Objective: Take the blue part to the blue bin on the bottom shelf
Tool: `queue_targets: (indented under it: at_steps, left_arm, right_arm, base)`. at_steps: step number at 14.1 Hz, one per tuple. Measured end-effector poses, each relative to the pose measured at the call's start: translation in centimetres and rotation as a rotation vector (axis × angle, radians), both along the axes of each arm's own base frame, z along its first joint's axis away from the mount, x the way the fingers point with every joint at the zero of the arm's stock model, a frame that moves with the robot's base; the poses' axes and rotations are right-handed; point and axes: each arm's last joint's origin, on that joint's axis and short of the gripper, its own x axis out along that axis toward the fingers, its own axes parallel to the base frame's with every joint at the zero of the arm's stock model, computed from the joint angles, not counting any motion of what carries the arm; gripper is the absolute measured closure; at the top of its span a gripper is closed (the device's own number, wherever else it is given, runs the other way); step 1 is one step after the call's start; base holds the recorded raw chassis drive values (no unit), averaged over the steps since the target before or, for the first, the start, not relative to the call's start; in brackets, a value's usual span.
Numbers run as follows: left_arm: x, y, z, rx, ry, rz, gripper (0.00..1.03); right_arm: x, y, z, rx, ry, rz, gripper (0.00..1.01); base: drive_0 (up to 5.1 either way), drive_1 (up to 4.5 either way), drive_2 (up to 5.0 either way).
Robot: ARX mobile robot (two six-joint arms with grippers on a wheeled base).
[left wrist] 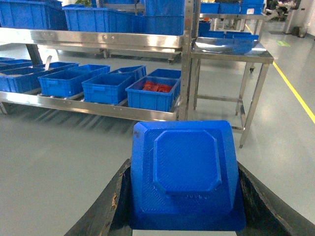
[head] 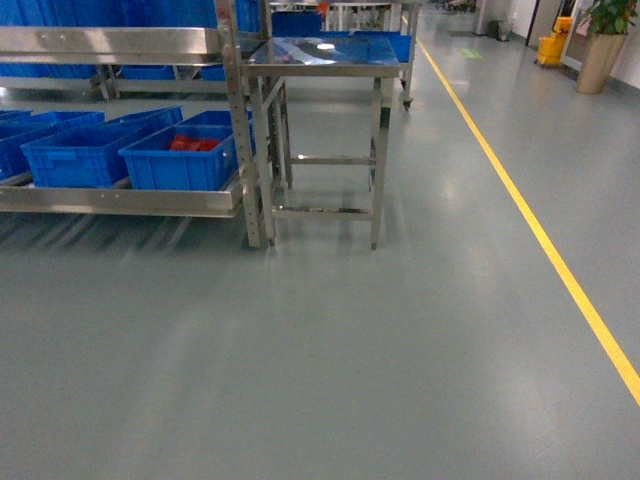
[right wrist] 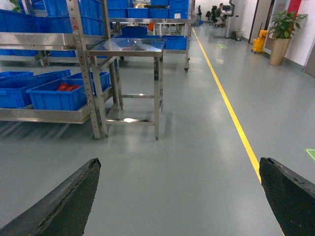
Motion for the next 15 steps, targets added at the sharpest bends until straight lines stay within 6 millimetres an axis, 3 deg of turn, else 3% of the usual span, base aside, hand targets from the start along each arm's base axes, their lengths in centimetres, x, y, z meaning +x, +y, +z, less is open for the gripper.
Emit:
queue_targets:
  at_steps: [15]
  left_arm:
    - [0.0,0.01,-0.01,0.0,0.0,0.0,0.58]
  right_arm:
    - [0.0,0.0,-0.01,0.0,0.001,0.0,0.03]
  base:
    - [0.0,4.15,-4.2]
